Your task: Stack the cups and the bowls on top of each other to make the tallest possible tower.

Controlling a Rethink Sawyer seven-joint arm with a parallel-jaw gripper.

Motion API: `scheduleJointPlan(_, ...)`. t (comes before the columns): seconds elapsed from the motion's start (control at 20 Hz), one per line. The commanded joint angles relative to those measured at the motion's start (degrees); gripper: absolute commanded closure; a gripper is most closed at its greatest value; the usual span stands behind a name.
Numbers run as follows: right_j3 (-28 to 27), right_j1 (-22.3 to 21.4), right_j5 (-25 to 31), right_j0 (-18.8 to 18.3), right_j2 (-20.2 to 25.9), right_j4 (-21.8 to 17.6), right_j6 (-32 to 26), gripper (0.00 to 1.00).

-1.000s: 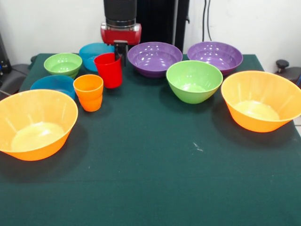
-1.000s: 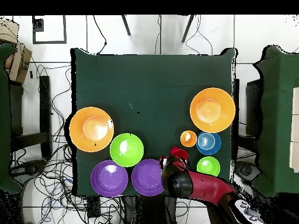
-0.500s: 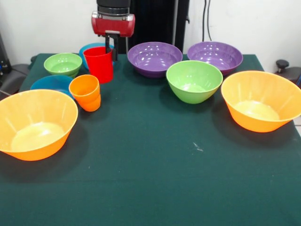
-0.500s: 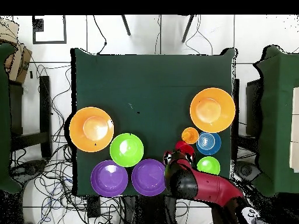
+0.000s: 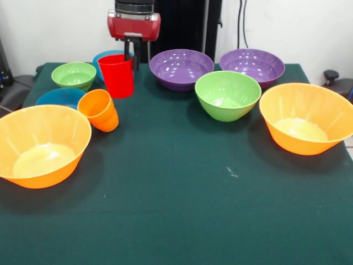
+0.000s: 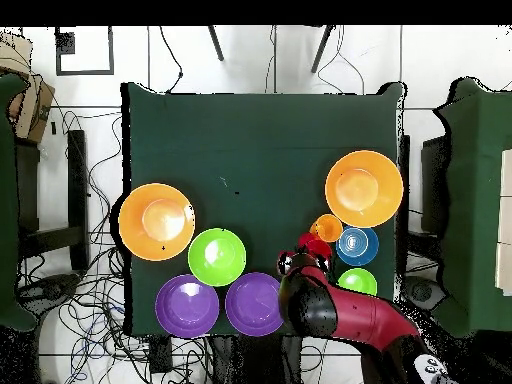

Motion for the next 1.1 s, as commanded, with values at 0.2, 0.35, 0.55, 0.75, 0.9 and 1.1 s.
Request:
scheduleJointPlan(0.2, 2.0, -4.5, 12.9, -2.0, 10.3, 4.7, 5.2, 1.0)
scheduleJointPlan(0.35, 1.9, -5.2, 15.1, -3.6, 11.5, 5.0, 3.8, 1.0)
scheduleJointPlan(0.55, 3.2, -8.5, 18.6, -5.9, 13.4, 6.2, 2.0, 1.0)
scheduleJointPlan(0.75, 4.0, -9.9, 20.4, -8.3, 15.8, 7.0, 1.0, 1.0)
scheduleJointPlan(0.9, 3.5, -9.8, 21.1, -9.7, 16.9, 6.9, 0.3, 1.0)
scheduleJointPlan(1.1, 2.9, -10.6, 22.2, -10.9, 18.1, 7.2, 0.0, 1.0)
